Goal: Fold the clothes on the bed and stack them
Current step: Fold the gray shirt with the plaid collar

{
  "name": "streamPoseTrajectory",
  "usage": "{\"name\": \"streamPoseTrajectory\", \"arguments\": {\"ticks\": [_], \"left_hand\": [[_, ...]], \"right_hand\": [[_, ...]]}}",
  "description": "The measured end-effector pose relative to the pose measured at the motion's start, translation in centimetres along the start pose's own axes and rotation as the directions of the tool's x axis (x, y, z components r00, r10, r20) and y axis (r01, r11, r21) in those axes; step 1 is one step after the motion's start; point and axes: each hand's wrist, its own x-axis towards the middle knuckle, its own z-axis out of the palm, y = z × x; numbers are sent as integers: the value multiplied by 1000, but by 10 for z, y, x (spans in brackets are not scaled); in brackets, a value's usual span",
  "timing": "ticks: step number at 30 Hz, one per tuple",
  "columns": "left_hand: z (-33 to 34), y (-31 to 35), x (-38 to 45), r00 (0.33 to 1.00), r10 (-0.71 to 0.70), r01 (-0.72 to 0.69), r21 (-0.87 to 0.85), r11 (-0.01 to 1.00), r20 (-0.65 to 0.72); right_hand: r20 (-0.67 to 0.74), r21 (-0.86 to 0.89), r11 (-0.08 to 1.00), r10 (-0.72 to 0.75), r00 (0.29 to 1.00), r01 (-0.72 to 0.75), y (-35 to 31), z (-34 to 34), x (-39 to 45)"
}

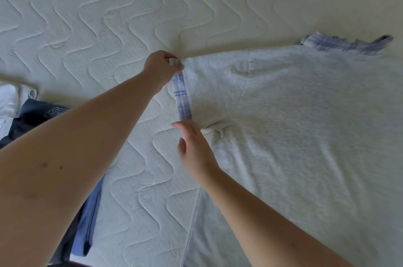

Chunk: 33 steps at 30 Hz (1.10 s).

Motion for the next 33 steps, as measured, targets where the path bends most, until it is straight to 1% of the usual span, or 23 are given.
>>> {"name": "streamPoseTrajectory", "arguments": {"ticks": [4,6,7,9,11,12,13,14,16,18,19,20,21,22,24,25,26,27,28,29,30,31,33], "left_hand": [[3,6,-2,988,25,-40,-95,995,-155],[8,6,-6,987,9,-29,-122,992,-163],[11,4,-8,989,-20,4,-112,994,-144],[12,2,-14,993,-91,87,-48,995,-75],[9,0,-19,990,-143,143,-27,989,14],[7,-2,-21,985,-162,165,-39,986,65],[6,-4,-22,977,-179,186,-57,981,111],[6,-7,-24,972,-185,197,-79,977,145],[7,-9,-29,980,-124,144,-125,982,156],[9,-6,-36,993,-1,19,-151,988,115],[10,-4,-39,994,54,-37,-172,984,96],[12,-1,-42,992,84,-65,-203,977,90],[14,2,-44,992,84,-57,-251,966,97],[15,6,-45,992,50,-11,-311,950,118],[18,16,-48,975,-37,135,-446,885,220],[19,21,-51,957,-56,198,-498,844,285],[21,27,-55,939,-62,243,-523,817,339],[23,31,-58,925,-63,267,-520,811,376],[26,33,-61,919,-62,267,-501,823,389],[28,34,-63,924,-50,242,-479,844,379],[30,33,-65,937,-30,200,-465,862,349],[32,32,-66,954,-3,146,-454,879,301],[34,29,-67,985,59,13,-403,915,165]], "right_hand": [[13,-15,998,-56,998,57,3,-4,-10],[-68,-73,996,-61,996,56,6,-7,-17],[-143,-111,993,-48,989,32,9,-10,-19],[-321,-123,989,37,947,-80,16,-18,-22],[-436,-46,976,172,884,-212,24,-26,-24],[-453,13,961,253,855,-277,28,-30,-23],[-439,69,941,327,837,-331,31,-33,-23],[-402,96,930,363,840,-356,34,-34,-22],[-296,56,951,308,904,-305,35,-35,-19],[-200,5,973,229,953,-232,35,-36,-15],[-191,-4,976,211,959,-216,35,-38,-12],[-214,2,978,203,955,-207,37,-42,-9],[-260,28,979,201,944,-201,39,-46,-6],[-311,63,980,200,929,-190,43,-52,-2],[-387,128,974,221,895,-185,53,-69,7],[-409,170,964,257,876,-203,60,-79,14],[-417,234,945,308,855,-227,66,-90,23],[-409,325,914,366,836,-242,71,-102,32],[-384,424,871,420,822,-247,76,-114,41],[-357,487,835,457,815,-256,81,-126,50],[-340,485,831,466,817,-272,86,-139,58],[-331,425,858,444,833,-289,90,-152,64],[-313,204,933,348,884,-296,102,-175,77]]}}
